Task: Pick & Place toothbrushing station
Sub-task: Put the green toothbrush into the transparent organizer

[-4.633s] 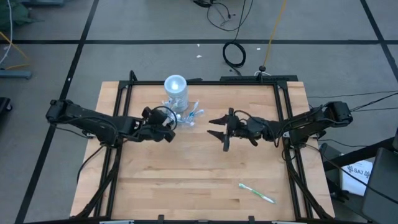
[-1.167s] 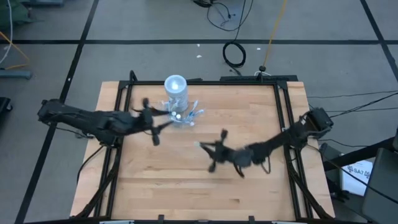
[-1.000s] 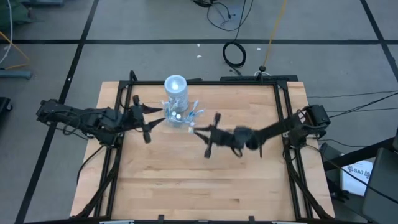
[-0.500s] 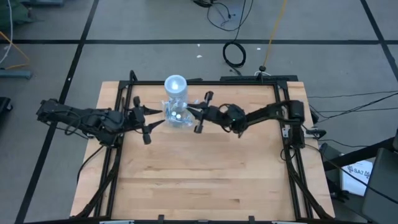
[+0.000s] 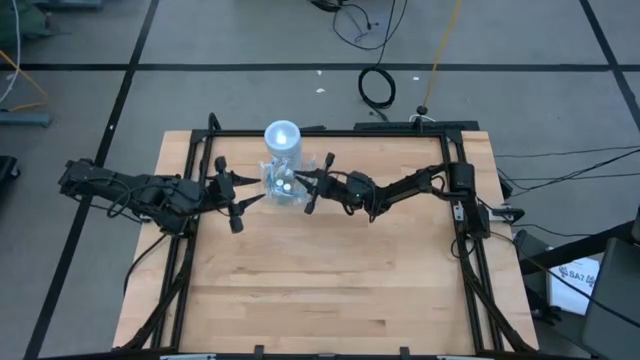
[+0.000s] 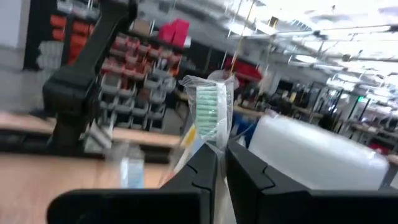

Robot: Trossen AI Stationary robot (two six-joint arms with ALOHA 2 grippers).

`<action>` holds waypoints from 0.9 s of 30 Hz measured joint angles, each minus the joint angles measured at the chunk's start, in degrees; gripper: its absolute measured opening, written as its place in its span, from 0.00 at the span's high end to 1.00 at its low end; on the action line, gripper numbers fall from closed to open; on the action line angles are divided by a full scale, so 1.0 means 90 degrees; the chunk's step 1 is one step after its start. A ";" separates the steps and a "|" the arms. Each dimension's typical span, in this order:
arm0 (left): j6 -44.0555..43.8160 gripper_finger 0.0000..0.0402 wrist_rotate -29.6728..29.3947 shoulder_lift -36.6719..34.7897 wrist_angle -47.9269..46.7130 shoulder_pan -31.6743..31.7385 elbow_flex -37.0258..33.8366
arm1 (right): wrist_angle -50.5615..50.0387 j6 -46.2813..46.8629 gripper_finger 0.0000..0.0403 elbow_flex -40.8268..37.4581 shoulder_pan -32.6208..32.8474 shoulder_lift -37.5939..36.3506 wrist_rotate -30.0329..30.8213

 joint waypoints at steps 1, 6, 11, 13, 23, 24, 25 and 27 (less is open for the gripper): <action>-0.0002 0.55 0.0002 0.0000 0.0002 0.0000 0.0000 | -0.0112 0.0026 0.96 -0.0001 0.0000 0.0005 0.0000; -0.0084 0.55 0.0000 0.0000 0.0002 0.0000 0.0000 | -0.0077 -0.0299 0.93 -0.0002 0.0002 -0.0013 0.0174; -0.0148 0.55 0.0000 0.0000 0.0005 0.0000 0.0000 | -0.0267 -0.0377 0.86 -0.0002 0.0019 -0.0078 0.0988; -0.0165 0.55 0.0000 0.0000 0.0004 0.0000 0.0000 | -0.0345 -0.0320 0.83 -0.0002 0.0017 -0.0078 0.1094; -0.0362 0.55 -0.0002 0.0000 0.0002 0.0000 0.0000 | -0.2249 -0.0257 0.63 -0.0014 0.0050 -0.0787 0.1141; -0.0403 0.55 -0.0002 0.0000 0.0002 0.0000 0.0000 | -0.2360 -0.0294 0.61 -0.0012 0.0056 -0.0926 0.1141; -0.0429 0.55 -0.0002 0.0000 0.0002 0.0000 0.0000 | -0.2427 -0.0324 0.59 -0.0010 0.0061 -0.1055 0.1137; -0.0452 0.55 -0.0002 0.0000 0.0002 0.0000 0.0000 | -0.2498 -0.0289 0.56 -0.0010 0.0066 -0.1270 0.1116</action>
